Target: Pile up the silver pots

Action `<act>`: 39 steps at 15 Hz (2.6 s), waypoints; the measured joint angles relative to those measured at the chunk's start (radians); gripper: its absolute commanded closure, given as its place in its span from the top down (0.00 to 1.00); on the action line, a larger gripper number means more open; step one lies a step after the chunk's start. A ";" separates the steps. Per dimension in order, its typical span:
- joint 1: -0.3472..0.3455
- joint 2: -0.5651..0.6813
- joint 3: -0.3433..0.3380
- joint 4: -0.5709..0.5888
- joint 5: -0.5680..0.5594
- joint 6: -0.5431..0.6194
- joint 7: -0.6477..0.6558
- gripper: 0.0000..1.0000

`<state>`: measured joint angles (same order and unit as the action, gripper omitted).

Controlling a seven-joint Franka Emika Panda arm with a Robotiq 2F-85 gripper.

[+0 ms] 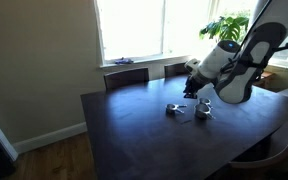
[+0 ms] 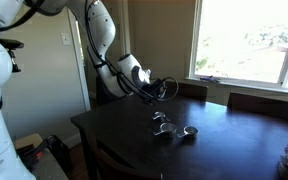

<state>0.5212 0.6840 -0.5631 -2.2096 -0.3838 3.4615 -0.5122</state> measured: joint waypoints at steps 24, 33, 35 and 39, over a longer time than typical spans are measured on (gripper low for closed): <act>0.005 0.085 0.035 0.009 0.177 -0.110 0.008 1.00; -0.115 0.081 0.113 0.086 0.168 -0.194 0.161 1.00; -0.114 0.081 0.113 0.086 0.168 -0.192 0.161 1.00; -0.119 0.084 0.119 0.096 0.180 -0.221 0.196 1.00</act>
<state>0.4022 0.7679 -0.4440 -2.1131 -0.2036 3.2405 -0.3162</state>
